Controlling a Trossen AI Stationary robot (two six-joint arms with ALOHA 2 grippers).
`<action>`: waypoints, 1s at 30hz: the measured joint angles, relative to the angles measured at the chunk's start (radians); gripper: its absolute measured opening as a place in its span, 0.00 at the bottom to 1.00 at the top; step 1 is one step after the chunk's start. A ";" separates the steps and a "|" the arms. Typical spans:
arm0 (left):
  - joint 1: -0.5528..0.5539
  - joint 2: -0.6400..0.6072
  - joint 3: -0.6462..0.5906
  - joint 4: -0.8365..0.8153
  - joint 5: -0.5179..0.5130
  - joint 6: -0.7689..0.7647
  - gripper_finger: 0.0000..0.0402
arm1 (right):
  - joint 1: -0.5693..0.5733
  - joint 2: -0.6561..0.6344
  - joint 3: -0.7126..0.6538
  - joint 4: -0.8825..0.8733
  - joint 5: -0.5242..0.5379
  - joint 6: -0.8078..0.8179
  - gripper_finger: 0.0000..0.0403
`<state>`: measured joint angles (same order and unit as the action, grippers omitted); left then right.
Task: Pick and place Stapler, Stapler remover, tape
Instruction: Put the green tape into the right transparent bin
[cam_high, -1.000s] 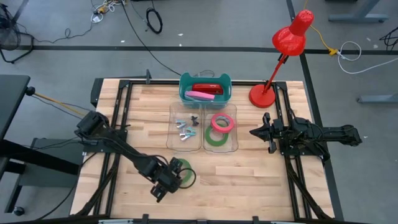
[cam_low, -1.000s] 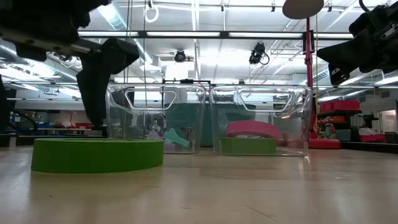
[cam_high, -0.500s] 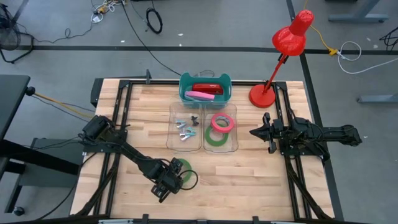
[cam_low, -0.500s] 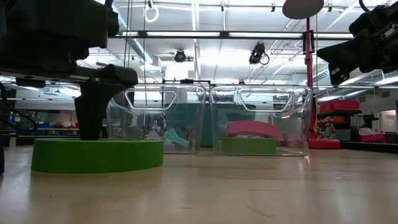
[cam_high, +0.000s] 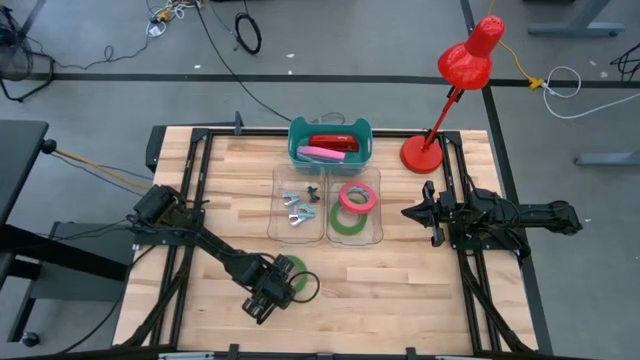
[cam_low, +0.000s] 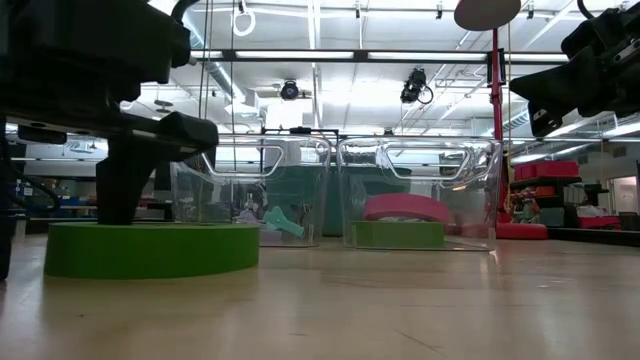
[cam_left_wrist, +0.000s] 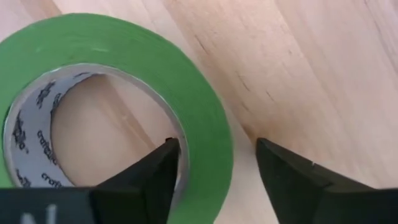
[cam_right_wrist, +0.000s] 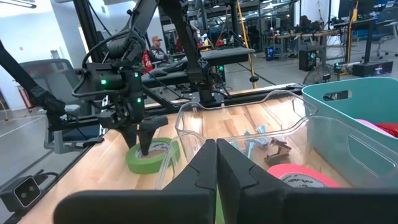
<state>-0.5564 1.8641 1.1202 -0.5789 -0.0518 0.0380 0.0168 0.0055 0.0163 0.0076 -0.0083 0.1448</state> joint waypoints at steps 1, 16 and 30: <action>0.002 0.000 0.000 0.000 0.008 0.000 0.53 | 0.000 0.000 0.000 0.000 0.000 0.000 0.02; 0.002 -0.003 -0.002 -0.004 0.029 0.001 0.34 | 0.000 0.000 0.000 0.000 0.000 0.000 0.02; 0.004 -0.078 -0.004 -0.060 0.035 0.001 0.29 | 0.000 0.000 0.000 0.000 0.000 0.000 0.02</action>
<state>-0.5526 1.7857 1.1160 -0.6385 -0.0169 0.0386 0.0170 0.0055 0.0162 0.0078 -0.0082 0.1448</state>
